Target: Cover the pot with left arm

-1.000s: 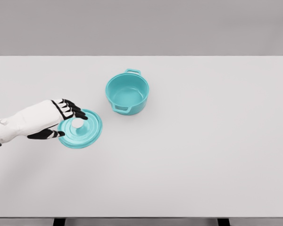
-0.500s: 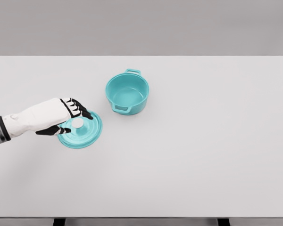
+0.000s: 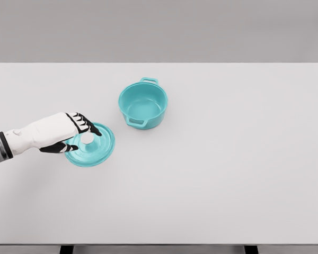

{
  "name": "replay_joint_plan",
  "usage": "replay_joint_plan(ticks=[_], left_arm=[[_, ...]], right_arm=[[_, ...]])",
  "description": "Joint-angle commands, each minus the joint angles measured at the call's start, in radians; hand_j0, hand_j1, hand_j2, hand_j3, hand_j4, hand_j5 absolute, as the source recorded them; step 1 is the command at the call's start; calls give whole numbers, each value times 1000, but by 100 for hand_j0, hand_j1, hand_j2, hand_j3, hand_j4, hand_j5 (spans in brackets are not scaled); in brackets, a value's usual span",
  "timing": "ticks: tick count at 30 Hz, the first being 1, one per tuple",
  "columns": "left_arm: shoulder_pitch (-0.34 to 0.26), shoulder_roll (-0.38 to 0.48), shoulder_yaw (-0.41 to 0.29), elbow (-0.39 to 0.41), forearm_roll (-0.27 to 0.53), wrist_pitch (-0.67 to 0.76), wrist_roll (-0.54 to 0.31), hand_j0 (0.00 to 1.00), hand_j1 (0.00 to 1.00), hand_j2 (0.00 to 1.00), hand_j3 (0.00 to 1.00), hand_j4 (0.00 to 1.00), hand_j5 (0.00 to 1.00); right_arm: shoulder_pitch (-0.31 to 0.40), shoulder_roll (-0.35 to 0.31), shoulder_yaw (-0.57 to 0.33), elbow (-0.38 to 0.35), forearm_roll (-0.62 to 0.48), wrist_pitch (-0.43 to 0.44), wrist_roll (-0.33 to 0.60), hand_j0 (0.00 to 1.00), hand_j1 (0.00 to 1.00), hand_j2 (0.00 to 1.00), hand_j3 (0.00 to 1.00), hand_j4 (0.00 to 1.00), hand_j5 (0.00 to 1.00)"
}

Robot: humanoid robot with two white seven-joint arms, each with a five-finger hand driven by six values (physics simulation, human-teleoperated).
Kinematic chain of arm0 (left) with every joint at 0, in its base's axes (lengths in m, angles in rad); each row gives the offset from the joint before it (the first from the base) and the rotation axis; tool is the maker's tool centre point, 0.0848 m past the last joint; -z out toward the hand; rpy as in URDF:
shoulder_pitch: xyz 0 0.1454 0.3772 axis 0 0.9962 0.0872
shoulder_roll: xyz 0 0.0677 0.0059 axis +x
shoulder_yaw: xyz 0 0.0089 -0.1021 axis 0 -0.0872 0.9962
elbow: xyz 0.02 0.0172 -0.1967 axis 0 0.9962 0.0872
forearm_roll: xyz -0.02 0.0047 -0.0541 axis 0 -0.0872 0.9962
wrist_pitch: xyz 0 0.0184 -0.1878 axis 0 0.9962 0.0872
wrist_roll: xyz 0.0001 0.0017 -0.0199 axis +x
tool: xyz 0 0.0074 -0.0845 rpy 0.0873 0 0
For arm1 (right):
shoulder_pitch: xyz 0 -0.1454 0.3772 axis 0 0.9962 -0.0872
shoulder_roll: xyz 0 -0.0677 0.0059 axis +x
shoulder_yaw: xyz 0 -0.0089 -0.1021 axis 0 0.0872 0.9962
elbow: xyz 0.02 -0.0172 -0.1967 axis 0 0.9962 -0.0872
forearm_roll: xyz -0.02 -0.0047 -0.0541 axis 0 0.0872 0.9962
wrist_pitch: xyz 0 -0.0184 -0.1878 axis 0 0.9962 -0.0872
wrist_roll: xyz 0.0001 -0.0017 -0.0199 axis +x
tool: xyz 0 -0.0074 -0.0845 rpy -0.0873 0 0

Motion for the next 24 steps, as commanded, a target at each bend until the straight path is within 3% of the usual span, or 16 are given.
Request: replay_joint_plan(ticks=[1, 24], left_arm=[[-2, -8, 0, 13, 0, 1, 0, 76, 76, 76, 76, 76, 76], [-40, -78, -35, 127, -29, 1, 0, 77, 77, 77, 77, 77, 77]], right_arm=[[0, 0, 0, 1, 0, 0, 0, 100, 100, 100, 100, 100, 100], [0, 0, 0, -1, 0, 0, 0, 100, 100, 100, 100, 100, 100]])
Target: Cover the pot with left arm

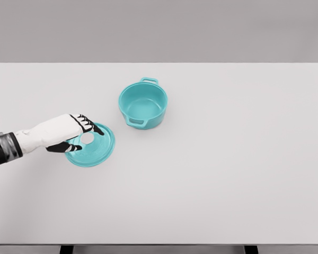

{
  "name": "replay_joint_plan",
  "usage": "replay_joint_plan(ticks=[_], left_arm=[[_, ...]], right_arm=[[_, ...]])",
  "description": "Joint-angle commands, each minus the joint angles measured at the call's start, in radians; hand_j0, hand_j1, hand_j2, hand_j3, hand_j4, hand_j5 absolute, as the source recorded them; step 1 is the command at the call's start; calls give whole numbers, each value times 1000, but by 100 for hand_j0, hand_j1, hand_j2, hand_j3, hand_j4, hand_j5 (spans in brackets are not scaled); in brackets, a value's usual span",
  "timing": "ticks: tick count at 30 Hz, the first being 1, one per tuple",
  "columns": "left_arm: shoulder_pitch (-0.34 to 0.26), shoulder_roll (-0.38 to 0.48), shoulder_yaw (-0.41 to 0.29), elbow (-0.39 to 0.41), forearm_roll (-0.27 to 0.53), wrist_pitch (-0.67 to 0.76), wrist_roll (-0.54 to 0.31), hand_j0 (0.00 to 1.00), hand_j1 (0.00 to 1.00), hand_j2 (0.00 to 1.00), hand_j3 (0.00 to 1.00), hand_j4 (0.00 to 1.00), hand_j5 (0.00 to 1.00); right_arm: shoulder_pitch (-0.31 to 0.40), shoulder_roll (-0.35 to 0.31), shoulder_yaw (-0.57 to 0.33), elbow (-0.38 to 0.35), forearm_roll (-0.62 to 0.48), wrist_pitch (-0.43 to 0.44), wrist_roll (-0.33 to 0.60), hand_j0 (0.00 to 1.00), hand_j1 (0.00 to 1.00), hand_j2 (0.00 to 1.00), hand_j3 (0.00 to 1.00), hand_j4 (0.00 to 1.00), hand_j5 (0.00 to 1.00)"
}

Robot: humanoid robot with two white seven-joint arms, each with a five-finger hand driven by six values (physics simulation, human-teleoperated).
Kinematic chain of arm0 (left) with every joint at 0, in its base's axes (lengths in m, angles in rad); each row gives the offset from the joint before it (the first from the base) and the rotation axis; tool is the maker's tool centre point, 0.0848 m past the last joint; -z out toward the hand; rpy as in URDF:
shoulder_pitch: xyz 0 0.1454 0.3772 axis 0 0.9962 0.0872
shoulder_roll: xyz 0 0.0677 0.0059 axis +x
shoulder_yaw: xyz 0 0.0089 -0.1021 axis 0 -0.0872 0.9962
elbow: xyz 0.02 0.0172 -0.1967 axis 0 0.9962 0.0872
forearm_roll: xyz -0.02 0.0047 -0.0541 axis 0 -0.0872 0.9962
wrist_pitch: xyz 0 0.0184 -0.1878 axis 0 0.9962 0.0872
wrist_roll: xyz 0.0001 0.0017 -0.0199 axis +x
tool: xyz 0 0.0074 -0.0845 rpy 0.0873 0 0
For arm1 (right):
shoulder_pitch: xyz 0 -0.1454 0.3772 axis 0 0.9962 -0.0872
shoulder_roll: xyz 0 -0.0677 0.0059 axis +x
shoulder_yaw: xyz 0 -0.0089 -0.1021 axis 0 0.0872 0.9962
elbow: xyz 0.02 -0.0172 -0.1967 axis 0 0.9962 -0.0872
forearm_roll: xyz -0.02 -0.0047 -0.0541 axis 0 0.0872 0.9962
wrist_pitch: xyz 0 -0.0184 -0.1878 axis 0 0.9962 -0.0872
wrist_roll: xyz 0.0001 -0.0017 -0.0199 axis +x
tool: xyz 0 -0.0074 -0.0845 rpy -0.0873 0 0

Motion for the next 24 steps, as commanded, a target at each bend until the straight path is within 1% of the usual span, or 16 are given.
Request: replay_joint_plan(ticks=[1, 7, 9, 12, 13, 22, 23, 24], left_arm=[[0, -3, -1, 10, 6, 1, 0, 77, 77, 77, 77, 77, 77], [0, -3, -1, 13, 8, 1, 0, 76, 76, 76, 76, 76, 76], [0, -3, -1, 13, 8, 1, 2, 73, 73, 73, 73, 73, 73], [-3, -3, -2, 13, 8, 1, 2, 73, 73, 73, 73, 73, 73], [-9, -3, -16, 15, 9, 1, 4, 73, 73, 73, 73, 73, 73], [-9, -3, -22, 18, 11, 1, 5, 73, 73, 73, 73, 73, 73], [-11, -3, -22, 19, 11, 1, 5, 70, 70, 70, 70, 70, 70], [-11, -3, -22, 19, 11, 1, 5, 70, 70, 70, 70, 70, 70]], right_arm=[[0, 0, 0, 1, 0, 0, 0, 100, 100, 100, 100, 100, 100], [0, 0, 0, 1, 0, 0, 0, 100, 100, 100, 100, 100, 100], [0, 0, 0, -1, 0, 0, 0, 100, 100, 100, 100, 100, 100], [0, 0, 0, 1, 0, 0, 0, 100, 100, 100, 100, 100, 100], [0, 0, 0, 1, 0, 0, 0, 100, 100, 100, 100, 100, 100], [0, 0, 0, 1, 0, 0, 0, 100, 100, 100, 100, 100, 100], [0, 0, 0, 1, 0, 0, 0, 100, 100, 100, 100, 100, 100], [0, 0, 0, -1, 0, 0, 0, 100, 100, 100, 100, 100, 100]])
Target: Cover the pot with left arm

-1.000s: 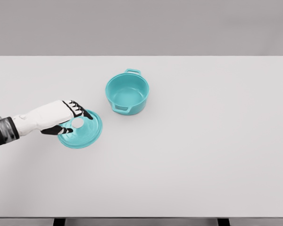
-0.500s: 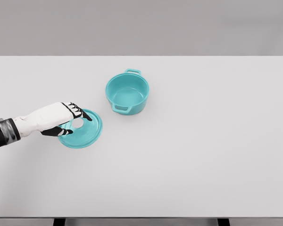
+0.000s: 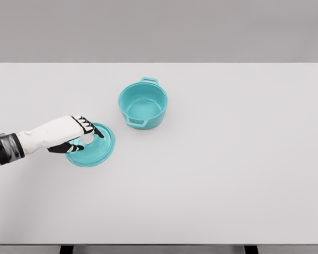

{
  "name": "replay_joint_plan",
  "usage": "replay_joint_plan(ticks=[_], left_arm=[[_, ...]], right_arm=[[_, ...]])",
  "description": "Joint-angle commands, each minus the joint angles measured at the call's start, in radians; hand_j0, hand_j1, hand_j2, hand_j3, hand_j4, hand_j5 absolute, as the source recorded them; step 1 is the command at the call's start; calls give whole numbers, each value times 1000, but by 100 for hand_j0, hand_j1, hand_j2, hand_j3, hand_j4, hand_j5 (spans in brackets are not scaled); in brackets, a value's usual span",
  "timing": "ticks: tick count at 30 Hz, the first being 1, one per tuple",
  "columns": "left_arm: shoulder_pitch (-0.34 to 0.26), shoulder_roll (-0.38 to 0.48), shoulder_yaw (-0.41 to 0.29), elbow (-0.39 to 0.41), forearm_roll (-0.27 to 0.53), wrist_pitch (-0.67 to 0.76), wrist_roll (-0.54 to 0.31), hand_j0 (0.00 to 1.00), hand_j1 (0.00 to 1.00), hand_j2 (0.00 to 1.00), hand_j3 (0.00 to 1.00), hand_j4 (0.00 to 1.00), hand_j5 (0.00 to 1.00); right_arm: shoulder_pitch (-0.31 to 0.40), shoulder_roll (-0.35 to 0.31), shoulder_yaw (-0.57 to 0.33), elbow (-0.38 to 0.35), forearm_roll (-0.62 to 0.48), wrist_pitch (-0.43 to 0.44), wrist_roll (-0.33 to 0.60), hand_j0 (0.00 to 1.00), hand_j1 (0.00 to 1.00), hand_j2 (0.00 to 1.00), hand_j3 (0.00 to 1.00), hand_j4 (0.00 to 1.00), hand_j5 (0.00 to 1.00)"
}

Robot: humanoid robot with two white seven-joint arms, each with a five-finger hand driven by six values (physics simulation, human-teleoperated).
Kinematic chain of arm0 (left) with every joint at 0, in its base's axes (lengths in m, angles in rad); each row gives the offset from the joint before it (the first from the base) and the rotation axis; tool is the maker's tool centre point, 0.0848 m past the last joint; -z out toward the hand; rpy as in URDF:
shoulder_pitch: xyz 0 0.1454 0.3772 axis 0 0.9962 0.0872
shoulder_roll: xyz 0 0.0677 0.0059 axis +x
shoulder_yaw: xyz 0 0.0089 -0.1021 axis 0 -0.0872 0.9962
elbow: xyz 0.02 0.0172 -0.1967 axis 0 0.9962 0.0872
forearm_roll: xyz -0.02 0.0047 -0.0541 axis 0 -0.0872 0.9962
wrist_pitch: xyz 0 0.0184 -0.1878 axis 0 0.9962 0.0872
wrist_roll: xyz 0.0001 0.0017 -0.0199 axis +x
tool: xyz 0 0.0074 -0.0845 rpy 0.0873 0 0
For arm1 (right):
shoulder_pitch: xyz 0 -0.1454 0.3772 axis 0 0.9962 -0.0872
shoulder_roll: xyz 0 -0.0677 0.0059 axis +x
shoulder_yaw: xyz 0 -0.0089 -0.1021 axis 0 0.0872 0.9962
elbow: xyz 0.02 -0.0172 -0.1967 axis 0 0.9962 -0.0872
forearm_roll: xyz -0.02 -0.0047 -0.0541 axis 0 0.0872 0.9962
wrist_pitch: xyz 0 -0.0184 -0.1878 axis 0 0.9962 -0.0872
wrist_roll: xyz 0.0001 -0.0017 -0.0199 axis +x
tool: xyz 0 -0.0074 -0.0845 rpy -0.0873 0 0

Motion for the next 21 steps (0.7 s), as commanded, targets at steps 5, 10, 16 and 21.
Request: replay_joint_plan(ticks=[5, 10, 16, 21], left_arm=[[-2, 1, -5, 7, 7, 1, 1, 70, 70, 70, 70, 70, 70], [-2, 2, -8, 12, 7, 1, 1, 70, 70, 70, 70, 70, 70], [-2, 1, -8, 17, 7, 1, 1, 67, 67, 67, 67, 67, 67], [-2, 2, -8, 17, 8, 1, 2, 61, 61, 61, 61, 61, 61]], right_arm=[[0, 0, 0, 1, 0, 0, 0, 100, 100, 100, 100, 100, 100], [0, 0, 0, 1, 0, 0, 0, 100, 100, 100, 100, 100, 100], [0, 0, 0, -1, 0, 0, 0, 100, 100, 100, 100, 100, 100], [0, 0, 0, -1, 0, 0, 0, 100, 100, 100, 100, 100, 100]])
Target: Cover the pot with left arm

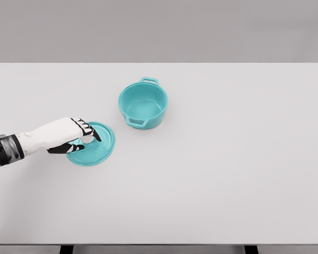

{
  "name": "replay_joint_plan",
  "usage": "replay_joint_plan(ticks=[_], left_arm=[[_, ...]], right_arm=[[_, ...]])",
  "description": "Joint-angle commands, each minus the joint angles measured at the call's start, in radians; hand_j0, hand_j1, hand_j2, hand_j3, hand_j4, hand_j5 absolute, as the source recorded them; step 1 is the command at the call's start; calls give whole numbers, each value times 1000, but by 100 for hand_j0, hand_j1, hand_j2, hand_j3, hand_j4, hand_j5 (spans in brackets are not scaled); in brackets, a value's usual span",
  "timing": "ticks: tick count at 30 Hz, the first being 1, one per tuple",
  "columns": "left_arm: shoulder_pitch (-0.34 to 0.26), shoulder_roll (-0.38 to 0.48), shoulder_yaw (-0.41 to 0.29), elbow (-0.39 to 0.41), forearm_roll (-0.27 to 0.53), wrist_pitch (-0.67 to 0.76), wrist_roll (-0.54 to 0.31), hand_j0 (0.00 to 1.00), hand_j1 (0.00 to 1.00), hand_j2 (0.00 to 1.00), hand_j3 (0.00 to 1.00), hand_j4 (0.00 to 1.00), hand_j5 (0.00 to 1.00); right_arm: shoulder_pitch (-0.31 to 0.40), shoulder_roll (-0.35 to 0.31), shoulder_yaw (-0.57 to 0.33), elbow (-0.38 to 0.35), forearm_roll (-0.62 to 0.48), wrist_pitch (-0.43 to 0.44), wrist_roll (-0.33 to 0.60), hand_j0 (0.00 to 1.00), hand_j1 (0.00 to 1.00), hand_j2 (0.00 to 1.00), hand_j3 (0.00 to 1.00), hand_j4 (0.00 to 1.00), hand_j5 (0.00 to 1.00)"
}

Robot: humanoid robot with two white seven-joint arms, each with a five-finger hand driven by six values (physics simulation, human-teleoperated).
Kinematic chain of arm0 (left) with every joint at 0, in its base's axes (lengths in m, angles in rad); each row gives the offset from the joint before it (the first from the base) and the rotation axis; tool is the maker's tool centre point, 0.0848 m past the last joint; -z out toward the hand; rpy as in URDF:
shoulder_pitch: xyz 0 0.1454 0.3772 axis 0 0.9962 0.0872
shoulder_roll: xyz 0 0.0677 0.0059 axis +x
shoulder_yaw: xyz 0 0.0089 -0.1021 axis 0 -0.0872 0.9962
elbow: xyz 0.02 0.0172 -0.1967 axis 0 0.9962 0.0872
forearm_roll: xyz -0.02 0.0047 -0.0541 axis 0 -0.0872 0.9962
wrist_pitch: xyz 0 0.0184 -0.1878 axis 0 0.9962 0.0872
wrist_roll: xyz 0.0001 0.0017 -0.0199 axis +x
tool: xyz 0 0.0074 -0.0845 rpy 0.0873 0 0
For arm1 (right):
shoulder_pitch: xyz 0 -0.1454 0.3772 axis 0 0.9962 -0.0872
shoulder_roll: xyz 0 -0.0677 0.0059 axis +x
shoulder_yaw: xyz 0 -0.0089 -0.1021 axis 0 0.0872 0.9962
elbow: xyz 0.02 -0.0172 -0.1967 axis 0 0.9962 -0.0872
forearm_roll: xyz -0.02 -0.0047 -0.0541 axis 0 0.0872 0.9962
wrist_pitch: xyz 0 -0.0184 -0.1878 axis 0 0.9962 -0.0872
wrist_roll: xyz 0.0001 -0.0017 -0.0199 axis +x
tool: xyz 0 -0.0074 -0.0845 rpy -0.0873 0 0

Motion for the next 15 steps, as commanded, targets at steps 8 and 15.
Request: replay_joint_plan(ticks=[8, 15], left_arm=[[0, 1, 2, -3, 11, 1, 1, 55, 55, 55, 55, 55, 55], [0, 12, 2, -12, 16, 1, 1, 49, 49, 49, 49, 49, 49]], right_arm=[[0, 0, 0, 1, 0, 0, 0, 100, 100, 100, 100, 100, 100], [0, 0, 0, 1, 0, 0, 0, 100, 100, 100, 100, 100, 100]])
